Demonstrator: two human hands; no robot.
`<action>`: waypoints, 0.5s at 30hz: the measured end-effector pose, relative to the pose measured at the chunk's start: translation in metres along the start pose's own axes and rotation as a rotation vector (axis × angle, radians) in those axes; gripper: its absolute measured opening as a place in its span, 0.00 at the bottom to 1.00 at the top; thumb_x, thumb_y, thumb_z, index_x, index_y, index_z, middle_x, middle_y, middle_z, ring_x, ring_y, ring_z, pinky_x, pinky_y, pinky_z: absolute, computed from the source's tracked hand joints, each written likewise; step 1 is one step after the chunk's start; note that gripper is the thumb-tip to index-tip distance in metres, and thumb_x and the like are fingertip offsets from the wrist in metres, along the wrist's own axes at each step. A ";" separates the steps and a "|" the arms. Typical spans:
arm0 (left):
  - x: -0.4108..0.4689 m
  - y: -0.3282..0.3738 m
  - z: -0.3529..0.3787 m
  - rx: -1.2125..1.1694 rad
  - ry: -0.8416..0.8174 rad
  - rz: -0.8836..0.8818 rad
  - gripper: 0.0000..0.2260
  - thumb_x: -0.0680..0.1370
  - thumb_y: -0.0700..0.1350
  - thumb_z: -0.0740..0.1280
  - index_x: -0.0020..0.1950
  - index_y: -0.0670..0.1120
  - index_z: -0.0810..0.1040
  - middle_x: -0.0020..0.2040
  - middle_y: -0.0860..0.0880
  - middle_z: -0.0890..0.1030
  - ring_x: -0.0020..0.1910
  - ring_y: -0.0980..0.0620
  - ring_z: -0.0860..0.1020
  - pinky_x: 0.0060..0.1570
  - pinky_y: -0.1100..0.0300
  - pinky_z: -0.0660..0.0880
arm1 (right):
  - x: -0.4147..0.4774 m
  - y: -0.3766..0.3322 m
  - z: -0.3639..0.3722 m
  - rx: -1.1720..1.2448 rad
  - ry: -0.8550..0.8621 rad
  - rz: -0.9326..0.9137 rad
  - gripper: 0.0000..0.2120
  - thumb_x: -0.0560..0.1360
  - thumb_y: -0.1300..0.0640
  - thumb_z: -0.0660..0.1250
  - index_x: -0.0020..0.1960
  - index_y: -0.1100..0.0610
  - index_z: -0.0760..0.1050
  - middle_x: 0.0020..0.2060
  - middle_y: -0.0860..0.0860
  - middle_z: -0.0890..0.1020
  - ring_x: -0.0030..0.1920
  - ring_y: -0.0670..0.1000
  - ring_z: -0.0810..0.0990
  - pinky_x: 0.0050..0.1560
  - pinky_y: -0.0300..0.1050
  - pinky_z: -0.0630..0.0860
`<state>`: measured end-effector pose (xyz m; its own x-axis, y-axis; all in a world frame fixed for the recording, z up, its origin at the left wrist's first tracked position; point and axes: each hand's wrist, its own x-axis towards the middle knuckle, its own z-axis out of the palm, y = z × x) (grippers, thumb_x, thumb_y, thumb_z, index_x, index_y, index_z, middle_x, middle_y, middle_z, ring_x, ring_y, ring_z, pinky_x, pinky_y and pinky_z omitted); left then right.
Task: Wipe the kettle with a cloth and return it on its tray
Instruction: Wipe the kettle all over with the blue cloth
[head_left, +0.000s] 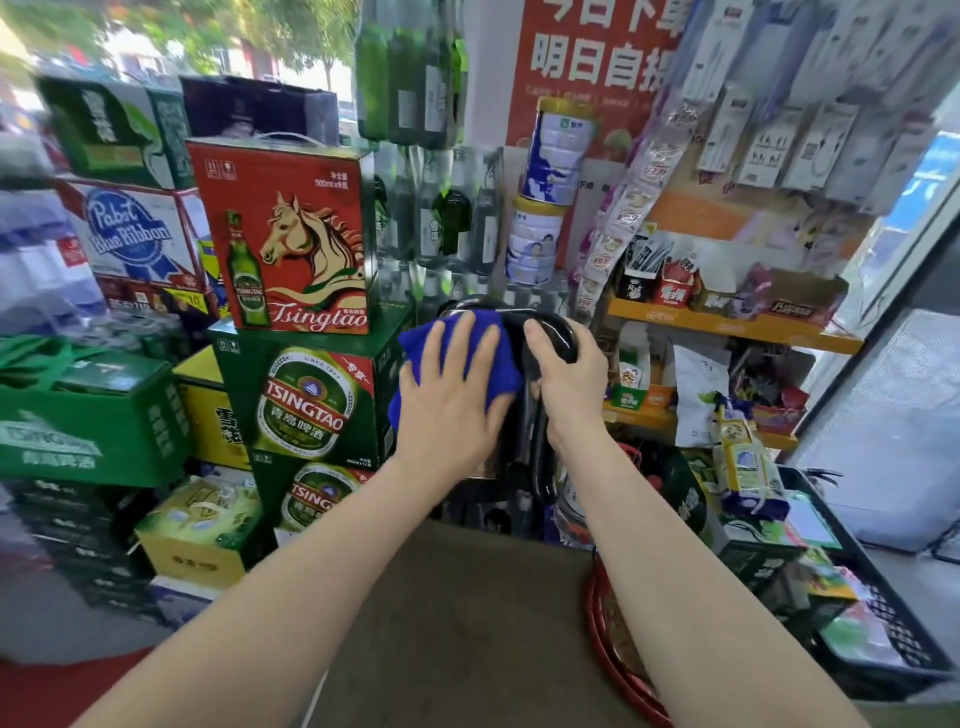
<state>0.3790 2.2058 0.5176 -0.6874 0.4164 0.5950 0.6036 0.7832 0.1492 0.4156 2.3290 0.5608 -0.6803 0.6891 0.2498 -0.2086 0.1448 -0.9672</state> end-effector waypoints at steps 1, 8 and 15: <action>0.012 -0.001 -0.006 -0.076 -0.003 -0.094 0.30 0.80 0.60 0.55 0.79 0.49 0.55 0.80 0.44 0.56 0.77 0.38 0.57 0.66 0.35 0.67 | -0.003 -0.001 0.002 -0.001 -0.011 -0.012 0.20 0.71 0.43 0.74 0.60 0.50 0.79 0.55 0.54 0.84 0.56 0.61 0.83 0.58 0.64 0.78; -0.011 0.009 -0.004 0.042 0.025 -0.027 0.31 0.80 0.58 0.54 0.80 0.50 0.51 0.81 0.42 0.53 0.78 0.36 0.55 0.67 0.35 0.65 | -0.003 -0.004 -0.001 -0.105 -0.021 -0.202 0.14 0.76 0.48 0.71 0.61 0.47 0.78 0.56 0.44 0.83 0.57 0.46 0.81 0.63 0.55 0.78; -0.001 0.000 -0.003 -0.034 0.022 0.012 0.31 0.79 0.61 0.54 0.80 0.50 0.53 0.81 0.44 0.55 0.78 0.38 0.56 0.66 0.38 0.67 | -0.001 -0.001 -0.004 -0.134 0.022 -0.215 0.14 0.77 0.49 0.71 0.62 0.48 0.76 0.52 0.39 0.80 0.53 0.40 0.81 0.52 0.44 0.80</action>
<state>0.3808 2.2040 0.5193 -0.6715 0.4149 0.6140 0.6249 0.7623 0.1684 0.4188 2.3309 0.5611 -0.6147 0.6473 0.4507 -0.2509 0.3812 -0.8898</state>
